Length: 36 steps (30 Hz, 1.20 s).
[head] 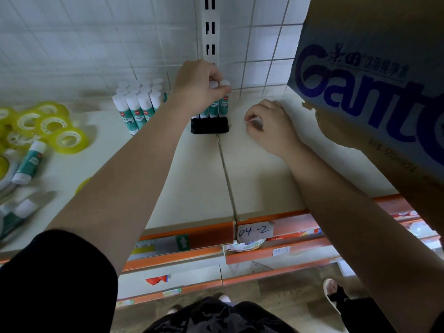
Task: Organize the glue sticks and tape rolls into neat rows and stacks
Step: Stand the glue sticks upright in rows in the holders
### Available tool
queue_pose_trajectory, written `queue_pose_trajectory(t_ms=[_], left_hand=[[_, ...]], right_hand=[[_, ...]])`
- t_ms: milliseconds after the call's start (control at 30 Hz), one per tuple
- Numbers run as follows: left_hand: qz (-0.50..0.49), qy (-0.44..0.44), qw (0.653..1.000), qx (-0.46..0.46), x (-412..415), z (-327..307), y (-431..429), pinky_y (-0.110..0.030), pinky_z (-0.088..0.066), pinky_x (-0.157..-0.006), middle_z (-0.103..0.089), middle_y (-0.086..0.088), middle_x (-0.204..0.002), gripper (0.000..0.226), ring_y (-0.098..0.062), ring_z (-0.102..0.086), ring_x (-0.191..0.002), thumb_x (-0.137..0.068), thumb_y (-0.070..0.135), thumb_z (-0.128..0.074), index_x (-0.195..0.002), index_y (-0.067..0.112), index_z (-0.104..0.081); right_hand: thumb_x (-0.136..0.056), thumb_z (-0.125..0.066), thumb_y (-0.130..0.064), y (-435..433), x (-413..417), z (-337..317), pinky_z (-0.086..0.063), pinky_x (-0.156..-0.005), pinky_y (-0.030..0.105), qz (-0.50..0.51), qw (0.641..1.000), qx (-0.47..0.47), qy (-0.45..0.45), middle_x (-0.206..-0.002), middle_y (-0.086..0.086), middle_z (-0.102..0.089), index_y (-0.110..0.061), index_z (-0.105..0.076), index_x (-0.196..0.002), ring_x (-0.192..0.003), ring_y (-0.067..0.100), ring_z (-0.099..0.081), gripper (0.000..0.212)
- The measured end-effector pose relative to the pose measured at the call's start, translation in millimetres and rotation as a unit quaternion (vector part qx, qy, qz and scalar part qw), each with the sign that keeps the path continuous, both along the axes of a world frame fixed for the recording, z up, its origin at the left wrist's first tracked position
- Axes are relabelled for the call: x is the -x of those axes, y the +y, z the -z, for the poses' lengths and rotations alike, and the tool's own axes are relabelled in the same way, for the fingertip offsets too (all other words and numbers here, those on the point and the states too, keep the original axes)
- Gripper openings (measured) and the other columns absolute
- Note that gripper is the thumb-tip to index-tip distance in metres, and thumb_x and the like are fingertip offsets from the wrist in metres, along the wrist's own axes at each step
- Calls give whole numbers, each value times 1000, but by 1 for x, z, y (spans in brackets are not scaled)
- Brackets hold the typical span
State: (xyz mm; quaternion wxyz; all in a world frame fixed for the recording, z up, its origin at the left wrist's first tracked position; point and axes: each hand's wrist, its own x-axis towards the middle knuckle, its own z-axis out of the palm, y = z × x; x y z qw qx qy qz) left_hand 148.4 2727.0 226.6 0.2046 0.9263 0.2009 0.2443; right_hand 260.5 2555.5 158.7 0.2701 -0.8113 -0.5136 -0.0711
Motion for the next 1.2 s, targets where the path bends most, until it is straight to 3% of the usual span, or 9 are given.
queue_pose_trajectory(t_ms=[233, 400, 533, 600, 667, 767, 1000, 1133, 1200], left_hand=[[-10, 26, 1000, 1, 3, -2, -5, -24, -44, -78, -69, -6, -104, 30, -22, -63, -95, -90, 32, -67, -109, 10, -71], [-40, 36, 998, -27, 2, -2, -7, -33, -52, -81, -69, 0, -94, 25, -22, -62, -93, -89, 36, -61, -101, 18, -73], [-4, 22, 999, -48, 9, 3, -6, -29, -35, -64, -54, -1, -77, 36, -20, -51, -76, -86, 46, -57, -81, 11, -65], [9, -14, 998, -65, 22, 7, -8, -30, -32, -66, -54, -3, -82, 39, -21, -51, -80, -86, 47, -53, -88, 10, -65], [-7, -60, 995, -84, 43, 7, -10, -33, -42, -73, -62, -7, -96, 38, -26, -58, -90, -87, 39, -54, -107, 10, -69], [-33, -113, 987, -110, 86, 3, -7, -40, -51, -76, -67, -13, -98, 33, -32, -64, -90, -85, 29, -56, -107, 10, -71], [-151, -79, 982, -85, 221, 2, 6, -36, -52, -77, -71, -5, -97, 30, -25, -67, -87, -84, 29, -58, -106, 16, -73], [-201, -61, 972, -101, 283, 0, 23, -37, -52, -76, -71, -8, -95, 31, -27, -67, -86, -85, 30, -56, -106, 15, -73], [-215, -59, 969, -105, 307, -1, 30, -35, -50, -77, -72, -7, -95, 28, -25, -67, -87, -86, 28, -58, -105, 14, -73]], right_hand=[[-84, -61, -15, 0, 2, -1, -37, -76, 29, 8, 1000, 0, -2, -98, 8, -62, -10, -69, -95, -99, 30, -51, 14], [-84, -62, -14, 1, 2, 0, -39, -79, 31, 6, 1000, 4, -5, -97, 10, -62, -8, -68, -95, -97, 32, -52, 14], [-84, -62, -16, 1, 3, -4, -48, -80, 36, 1, 1000, -27, 15, -97, 8, -63, -8, -67, -98, -96, 27, -56, 17], [-86, -60, -19, 4, 9, -12, -48, -77, 33, 3, 998, -63, 15, -94, 7, -63, -10, -67, -98, -89, 21, -55, 17], [-86, -57, -21, 12, 21, -25, -46, -74, 31, -11, 994, -106, 5, -88, 6, -63, -10, -67, -95, -82, 17, -53, 18], [-85, -56, -19, 34, 51, -45, -45, -70, 30, -52, 988, -148, 11, -85, 8, -64, -7, -68, -90, -77, 19, -55, 17], [-83, -58, -17, 96, 146, -55, -43, -69, 24, -156, 968, -183, 69, -83, 7, -65, -9, -67, -88, -70, 12, -53, 13], [-81, -60, -18, 123, 199, -48, -38, -70, 8, -204, 963, -149, 88, -81, -1, -61, -11, -68, -89, -70, 9, -51, 13], [-81, -60, -20, 137, 220, -46, -44, -71, 17, -229, 960, -118, 107, -82, -1, -61, -12, -69, -91, -71, 13, -54, 15]])
